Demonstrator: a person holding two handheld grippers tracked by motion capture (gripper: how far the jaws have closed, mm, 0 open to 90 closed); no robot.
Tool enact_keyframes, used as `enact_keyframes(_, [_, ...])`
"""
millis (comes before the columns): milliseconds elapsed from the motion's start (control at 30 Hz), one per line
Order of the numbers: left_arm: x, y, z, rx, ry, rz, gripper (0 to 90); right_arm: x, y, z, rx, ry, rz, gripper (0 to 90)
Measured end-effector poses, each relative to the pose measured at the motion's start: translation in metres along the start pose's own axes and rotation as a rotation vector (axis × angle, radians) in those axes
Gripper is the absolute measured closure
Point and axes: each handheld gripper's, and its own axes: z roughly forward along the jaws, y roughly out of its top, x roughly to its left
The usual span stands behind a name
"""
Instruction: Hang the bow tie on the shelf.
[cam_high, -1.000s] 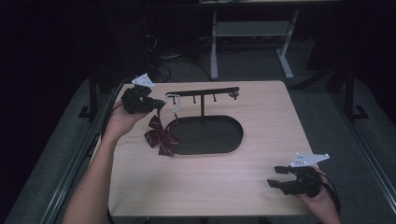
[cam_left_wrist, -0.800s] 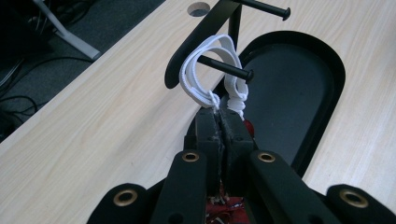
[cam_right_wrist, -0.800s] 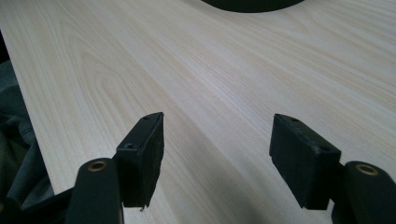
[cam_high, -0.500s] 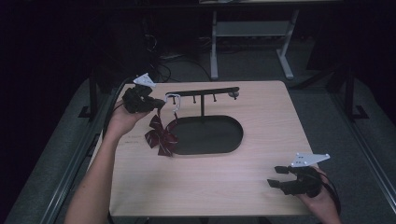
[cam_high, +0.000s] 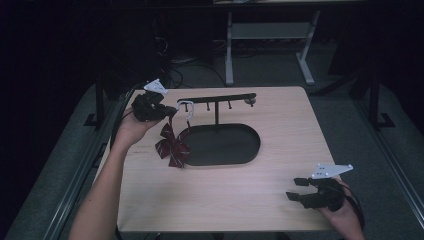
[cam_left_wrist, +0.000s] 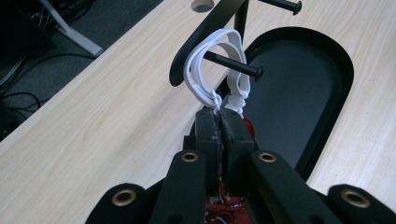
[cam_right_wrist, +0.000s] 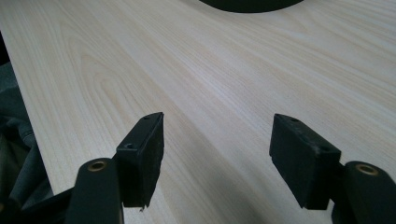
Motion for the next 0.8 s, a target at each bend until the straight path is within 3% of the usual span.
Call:
enact_keyframes(500, [0.0013,-0.0013,-0.0013,0.006,0.007,0.009,83.9,-0.0009,-0.0017,-0.0022,-0.006,-0.003,0.000,34.8])
enact_keyframes(800, [0.0005,-0.0050,-0.0029,0.001,0.002,-0.005,83.1,-0.0010,-0.0012,-0.0015,-0.003,-0.001,0.007,34.8])
